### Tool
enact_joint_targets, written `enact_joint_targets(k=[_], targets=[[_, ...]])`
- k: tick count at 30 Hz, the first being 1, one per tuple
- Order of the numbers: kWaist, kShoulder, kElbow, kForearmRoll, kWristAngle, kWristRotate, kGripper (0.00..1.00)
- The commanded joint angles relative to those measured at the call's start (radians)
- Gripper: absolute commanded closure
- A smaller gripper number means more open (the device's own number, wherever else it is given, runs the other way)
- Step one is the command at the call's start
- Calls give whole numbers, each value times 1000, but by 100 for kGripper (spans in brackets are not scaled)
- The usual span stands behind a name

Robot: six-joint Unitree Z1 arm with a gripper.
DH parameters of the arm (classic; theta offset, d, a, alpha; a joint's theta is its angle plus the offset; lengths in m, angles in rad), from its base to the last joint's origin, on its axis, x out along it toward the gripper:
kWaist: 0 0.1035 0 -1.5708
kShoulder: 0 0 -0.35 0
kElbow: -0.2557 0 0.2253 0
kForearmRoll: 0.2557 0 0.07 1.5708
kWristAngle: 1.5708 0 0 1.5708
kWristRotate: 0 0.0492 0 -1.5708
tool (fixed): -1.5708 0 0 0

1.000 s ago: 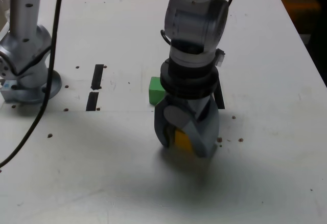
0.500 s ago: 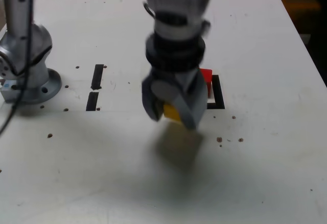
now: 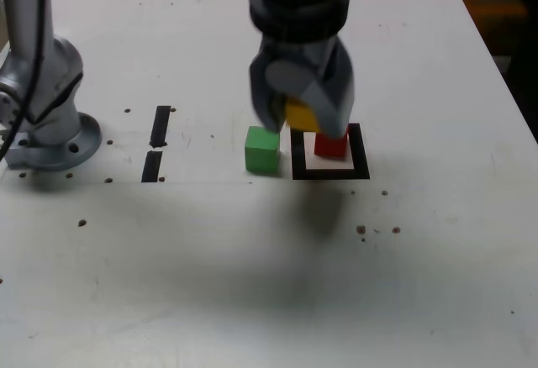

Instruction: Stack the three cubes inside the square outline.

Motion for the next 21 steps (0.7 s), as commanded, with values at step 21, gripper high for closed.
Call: enact_joint_targets(k=[21], targets=[[168, 97, -19, -99, -39, 103, 85]])
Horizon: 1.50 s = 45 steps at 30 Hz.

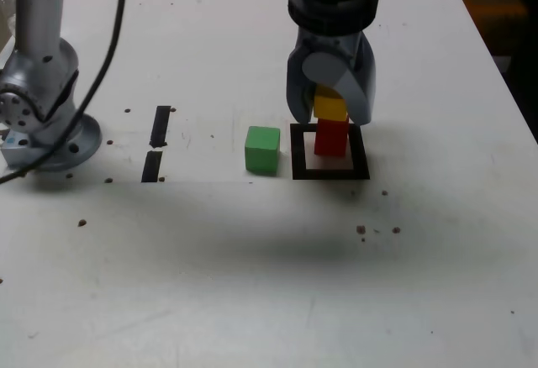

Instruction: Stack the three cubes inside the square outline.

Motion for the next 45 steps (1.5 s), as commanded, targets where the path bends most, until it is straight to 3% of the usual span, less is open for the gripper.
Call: enact_joint_targets(k=[1, 17, 21, 25, 27, 35, 45], targets=[[6, 10, -6, -7, -3, 3, 85], [10, 37, -6, -35, -7, 6, 82], [18, 36, 4, -32, -5, 8, 70], [28, 35, 20, -27, -12, 18, 48], [30, 35, 22, -29, -16, 22, 43], [30, 35, 24, -43, -21, 32, 28], [30, -6, 36, -37, -9, 31, 24]])
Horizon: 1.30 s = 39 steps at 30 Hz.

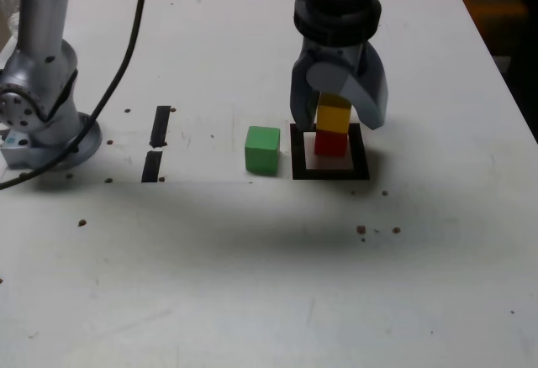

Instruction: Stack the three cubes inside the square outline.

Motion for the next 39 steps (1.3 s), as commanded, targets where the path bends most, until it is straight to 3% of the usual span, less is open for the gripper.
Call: enact_joint_targets(k=[1, 7, 14, 27, 39], targets=[[1, -40, 9, 5, 8, -2, 24], [1, -165, 41, 31, 42, -9, 12], [-8, -293, 111, 40, 54, -18, 1], [-127, -471, 358, -62, 2, -97, 0], [-153, -484, 482, -127, 16, -101, 1]])
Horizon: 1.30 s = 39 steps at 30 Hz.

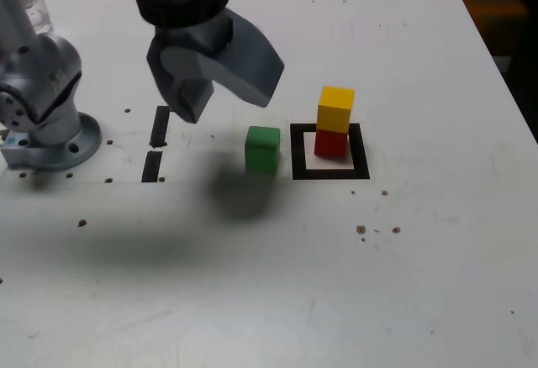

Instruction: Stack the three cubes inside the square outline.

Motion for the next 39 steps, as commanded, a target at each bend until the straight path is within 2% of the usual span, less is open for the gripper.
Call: enact_joint_targets(k=[1, 18, 29, 30, 33, 36, 39], targets=[[-1, 10, 6, -13, 1, 0, 1], [-1, 201, 15, -131, -3, 0, 5], [12, 288, 12, -166, -6, -2, 9], [15, 294, 14, -164, -9, -6, 12], [26, 301, 25, -151, -15, -30, 34], [29, 298, 31, -149, -4, -57, 59], [29, 291, 33, -152, 6, -69, 77]])
